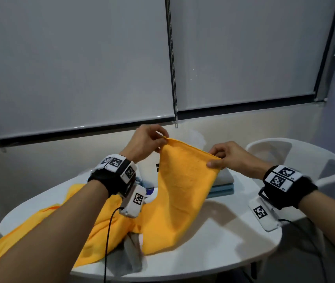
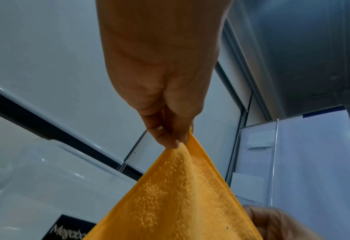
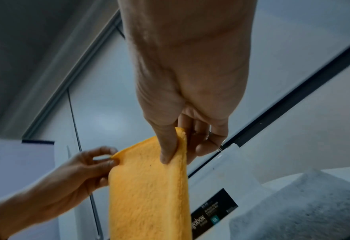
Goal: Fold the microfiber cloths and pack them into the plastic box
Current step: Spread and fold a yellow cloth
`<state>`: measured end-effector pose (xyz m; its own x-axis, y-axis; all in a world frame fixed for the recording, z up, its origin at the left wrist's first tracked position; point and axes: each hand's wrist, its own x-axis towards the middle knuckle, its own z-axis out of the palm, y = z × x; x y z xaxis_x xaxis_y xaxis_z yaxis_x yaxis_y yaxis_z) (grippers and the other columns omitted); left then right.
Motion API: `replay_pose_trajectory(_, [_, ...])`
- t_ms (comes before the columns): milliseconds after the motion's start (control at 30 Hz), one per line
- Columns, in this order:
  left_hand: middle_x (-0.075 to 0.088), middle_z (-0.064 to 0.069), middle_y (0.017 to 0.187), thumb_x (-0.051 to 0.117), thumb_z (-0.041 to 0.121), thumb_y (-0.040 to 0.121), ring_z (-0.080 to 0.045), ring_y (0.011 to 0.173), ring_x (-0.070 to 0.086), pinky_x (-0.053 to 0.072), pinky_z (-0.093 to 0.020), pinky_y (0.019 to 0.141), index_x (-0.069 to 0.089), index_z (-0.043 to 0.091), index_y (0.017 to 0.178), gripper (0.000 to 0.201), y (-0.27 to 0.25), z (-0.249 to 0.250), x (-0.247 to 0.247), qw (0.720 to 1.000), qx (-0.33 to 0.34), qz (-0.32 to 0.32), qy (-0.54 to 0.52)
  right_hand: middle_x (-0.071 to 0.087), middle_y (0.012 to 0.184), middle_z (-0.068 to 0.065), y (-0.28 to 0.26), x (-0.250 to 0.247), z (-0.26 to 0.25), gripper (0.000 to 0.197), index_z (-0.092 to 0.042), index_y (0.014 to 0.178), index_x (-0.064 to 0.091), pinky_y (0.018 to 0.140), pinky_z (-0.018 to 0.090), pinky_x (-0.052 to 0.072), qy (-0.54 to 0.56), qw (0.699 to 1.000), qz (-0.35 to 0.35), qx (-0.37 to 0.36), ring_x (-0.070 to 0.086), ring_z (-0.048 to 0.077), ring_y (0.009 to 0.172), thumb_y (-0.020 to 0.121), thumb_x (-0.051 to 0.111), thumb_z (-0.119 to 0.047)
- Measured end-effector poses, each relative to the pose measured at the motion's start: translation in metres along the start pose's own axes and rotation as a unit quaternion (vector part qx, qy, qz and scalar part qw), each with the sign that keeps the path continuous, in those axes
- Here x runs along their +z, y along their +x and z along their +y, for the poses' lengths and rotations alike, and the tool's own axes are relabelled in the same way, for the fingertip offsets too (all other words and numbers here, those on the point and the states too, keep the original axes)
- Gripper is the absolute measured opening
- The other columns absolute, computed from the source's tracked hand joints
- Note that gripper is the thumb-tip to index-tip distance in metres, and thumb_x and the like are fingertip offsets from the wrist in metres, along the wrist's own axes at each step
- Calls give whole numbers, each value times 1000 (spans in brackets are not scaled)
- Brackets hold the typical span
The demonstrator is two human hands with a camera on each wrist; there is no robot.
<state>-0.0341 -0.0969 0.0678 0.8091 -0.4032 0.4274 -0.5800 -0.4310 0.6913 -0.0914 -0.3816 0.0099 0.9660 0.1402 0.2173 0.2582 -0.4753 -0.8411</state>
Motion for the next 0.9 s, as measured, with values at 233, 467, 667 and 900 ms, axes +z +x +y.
replay_pose_trajectory(233, [72,-20,99,70,0,88,-30,87,74,62,-35,80,71,-3,100,12,-10,6,-45,996,-40,16,-73,71,80,10,22,-11,-30,22,1,95,71,65,27,52,79,993,72,-39,65,15,71,78,82,-8])
replay_pose_trajectory(467, [73,-22,103,70,4,88,-31,96,73,60,-32,85,70,-6,109,23,-23,12,-72,985,-54,26,-164,71,83,9,41,-10,-60,24,1,100,71,68,27,53,87,990,94,-54,66,13,73,84,77,-16])
replay_pose_trajectory(667, [74,-21,100,71,12,89,-33,96,73,60,-36,86,72,-5,106,24,-25,20,-86,975,-66,73,-198,73,91,18,48,-12,-80,19,0,102,73,73,34,52,80,990,96,-65,65,22,80,88,73,-14])
replay_pose_trajectory(900, [73,-25,92,76,2,84,-35,91,74,61,-31,82,71,-13,94,18,-28,30,-104,983,-68,99,-138,72,96,24,50,-22,-110,21,3,101,72,73,32,53,51,990,92,-98,66,21,80,86,75,-11])
